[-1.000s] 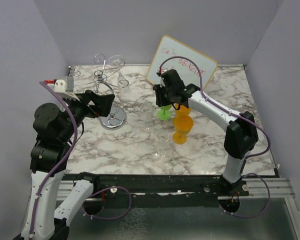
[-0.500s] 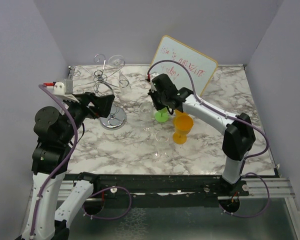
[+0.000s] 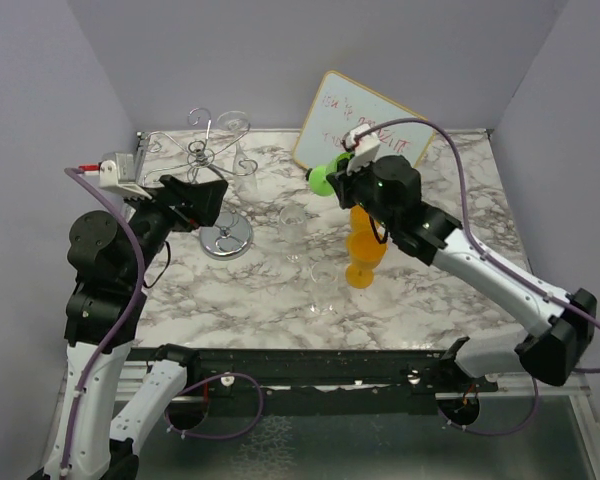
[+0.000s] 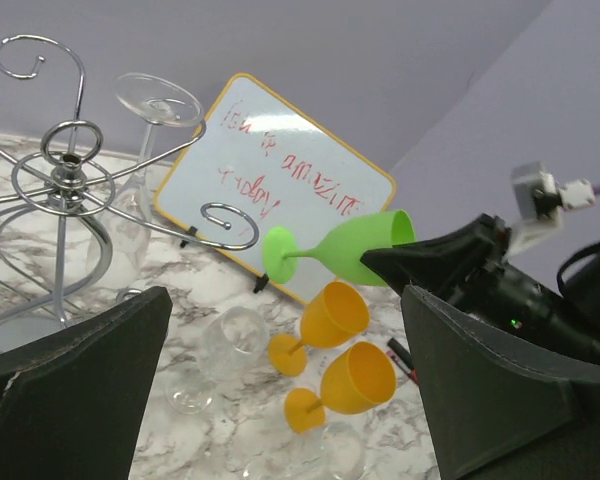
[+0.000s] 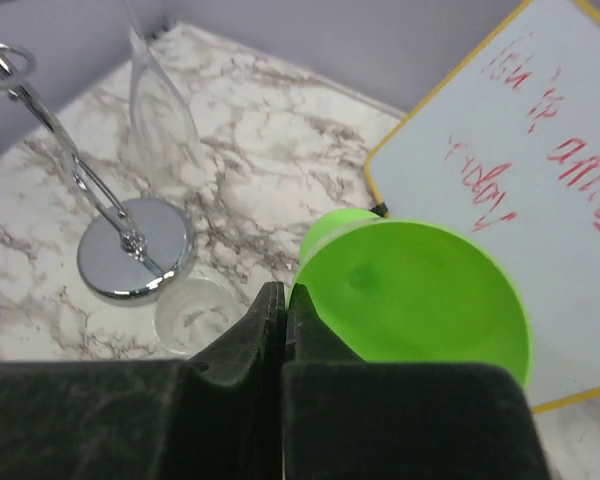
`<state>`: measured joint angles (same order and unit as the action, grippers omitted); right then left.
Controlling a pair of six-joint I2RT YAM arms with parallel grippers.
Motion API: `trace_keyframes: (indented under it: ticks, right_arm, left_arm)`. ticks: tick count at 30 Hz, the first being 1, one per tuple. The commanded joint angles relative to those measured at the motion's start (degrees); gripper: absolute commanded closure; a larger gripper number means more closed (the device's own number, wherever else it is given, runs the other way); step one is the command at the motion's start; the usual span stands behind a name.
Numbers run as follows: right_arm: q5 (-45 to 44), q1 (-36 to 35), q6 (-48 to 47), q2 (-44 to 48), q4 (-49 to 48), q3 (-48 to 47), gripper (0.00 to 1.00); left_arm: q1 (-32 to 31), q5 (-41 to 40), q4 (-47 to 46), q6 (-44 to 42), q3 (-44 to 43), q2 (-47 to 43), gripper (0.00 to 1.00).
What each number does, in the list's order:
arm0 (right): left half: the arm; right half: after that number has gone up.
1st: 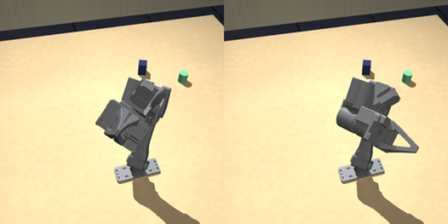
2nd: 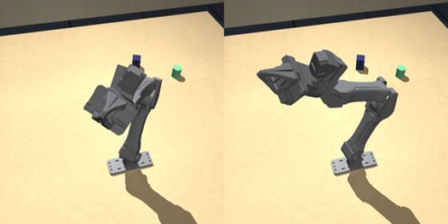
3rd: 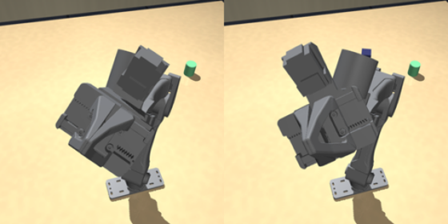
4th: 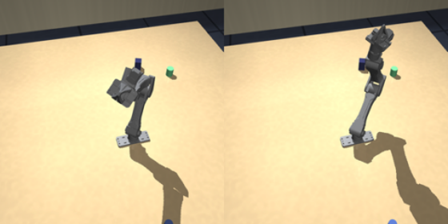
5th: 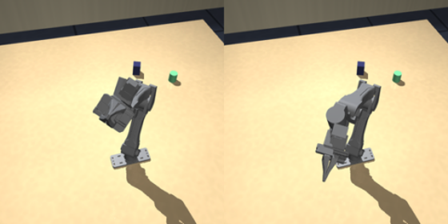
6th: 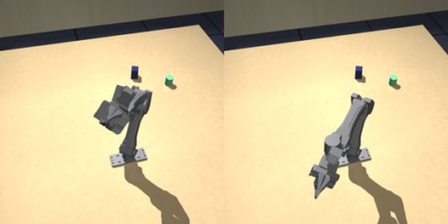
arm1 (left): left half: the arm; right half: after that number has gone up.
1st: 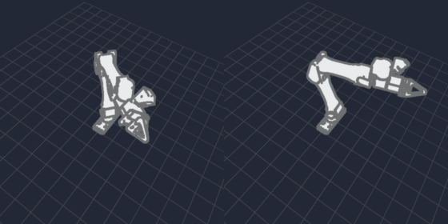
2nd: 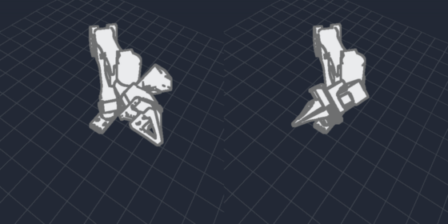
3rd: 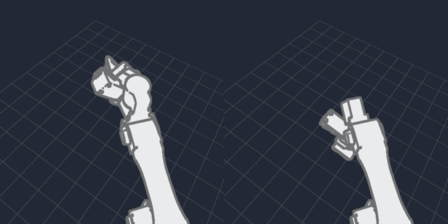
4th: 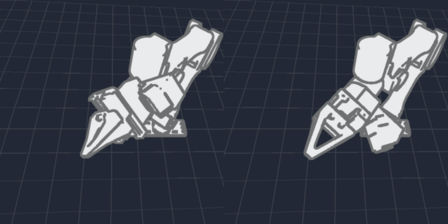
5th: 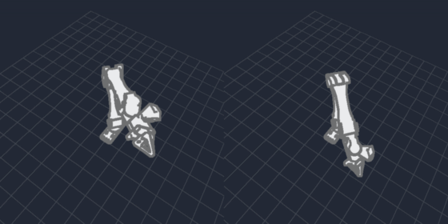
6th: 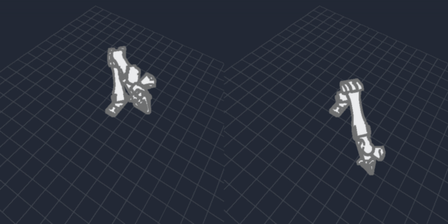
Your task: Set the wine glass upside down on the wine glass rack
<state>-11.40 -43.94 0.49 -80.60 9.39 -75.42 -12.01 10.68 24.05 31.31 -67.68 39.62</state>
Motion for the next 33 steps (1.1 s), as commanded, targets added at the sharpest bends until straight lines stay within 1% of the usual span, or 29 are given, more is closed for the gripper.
trace_keyframes:
  ticks: [1,5,9,11,15,16,21,24,28,33]
  right_arm:
    - [-0.9,-0.6,-1.4,9.4,-17.9,9.4,0.99]
    - [1.0,-0.5,-0.7,17.4,-28.0,16.9,0.99]
    - [3.5,-0.5,4.0,23.2,-36.9,22.8,0.99]
    - [4.2,-0.5,5.6,25.5,-40.8,25.4,0.99]
    - [3.0,-0.5,8.6,29.0,-47.8,29.8,0.99]
    - [2.5,-0.5,9.7,29.6,-48.8,30.5,0.99]
    - [1.3,-0.5,14.7,32.1,-53.1,33.2,0.99]
    - [1.0,-0.5,15.4,32.9,-54.4,33.6,0.99]
    - [-0.7,-0.6,17.6,33.7,-55.5,33.8,0.99]
    - [-0.6,-0.5,21.7,34.5,-57.0,34.7,0.99]
  left_arm:
    - [0.1,3.2,-3.2,8.5,-1.3,2.5,0.01]
    - [0.1,5.8,-6.8,13.3,-1.4,3.8,0.01]
    - [0.1,8.0,-10.3,19.5,-1.5,7.2,0.01]
    - [0.1,7.8,-12.2,23.0,-1.0,9.9,0.01]
    - [-0.3,12.2,-21.9,30.8,0.6,15.8,0.02]
    - [-1.1,12.1,-23.5,32.1,0.6,17.0,0.02]
    - [-7.2,5.7,-27.6,33.4,-0.8,20.2,0.02]
    - [-13.7,0.1,-31.4,36.3,-0.4,23.0,0.01]
    - [-20.7,-4.0,-37.1,38.8,-1.4,28.2,0.01]
    - [-27.9,-14.2,-38.8,39.0,-1.9,30.5,0.02]
